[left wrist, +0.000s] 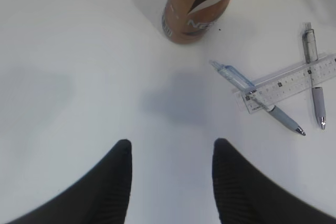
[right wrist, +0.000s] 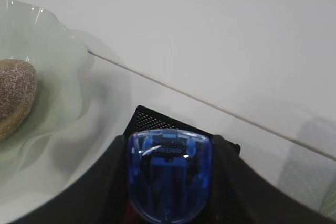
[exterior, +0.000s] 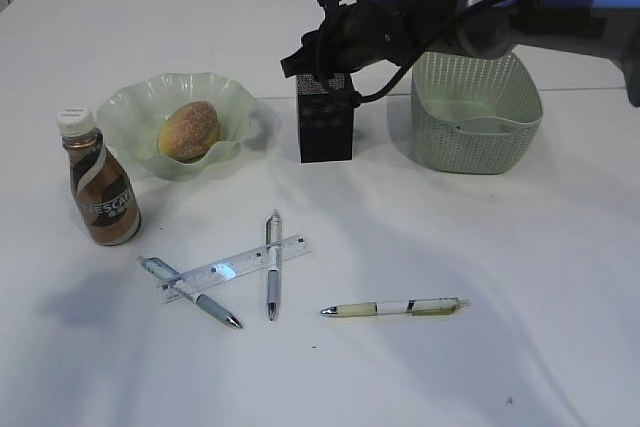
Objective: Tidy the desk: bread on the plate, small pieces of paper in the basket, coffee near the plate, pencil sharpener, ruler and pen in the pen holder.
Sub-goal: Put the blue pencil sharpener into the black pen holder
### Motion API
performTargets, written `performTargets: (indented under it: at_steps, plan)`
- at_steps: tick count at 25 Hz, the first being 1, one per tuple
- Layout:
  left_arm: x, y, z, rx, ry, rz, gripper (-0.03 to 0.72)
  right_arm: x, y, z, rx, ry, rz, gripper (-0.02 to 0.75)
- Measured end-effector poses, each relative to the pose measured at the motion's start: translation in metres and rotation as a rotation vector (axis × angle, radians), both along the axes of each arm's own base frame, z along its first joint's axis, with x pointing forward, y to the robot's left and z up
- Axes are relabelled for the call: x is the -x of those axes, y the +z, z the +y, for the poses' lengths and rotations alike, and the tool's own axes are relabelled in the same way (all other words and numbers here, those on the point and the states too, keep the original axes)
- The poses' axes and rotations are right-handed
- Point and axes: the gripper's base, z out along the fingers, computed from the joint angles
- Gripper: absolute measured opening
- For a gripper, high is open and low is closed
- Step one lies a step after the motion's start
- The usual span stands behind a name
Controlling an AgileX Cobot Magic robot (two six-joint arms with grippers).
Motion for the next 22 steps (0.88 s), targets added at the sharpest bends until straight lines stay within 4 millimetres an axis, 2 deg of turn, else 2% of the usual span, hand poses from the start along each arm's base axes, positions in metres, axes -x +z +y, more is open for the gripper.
performTargets:
  at_steps: [22]
  plan:
    - [-0.0014,0.0009,0.0006,-0.004,0.006,-0.018,0.348,-0.001,-0.002,-0.0023,0.074,0.017,-0.016,0.334]
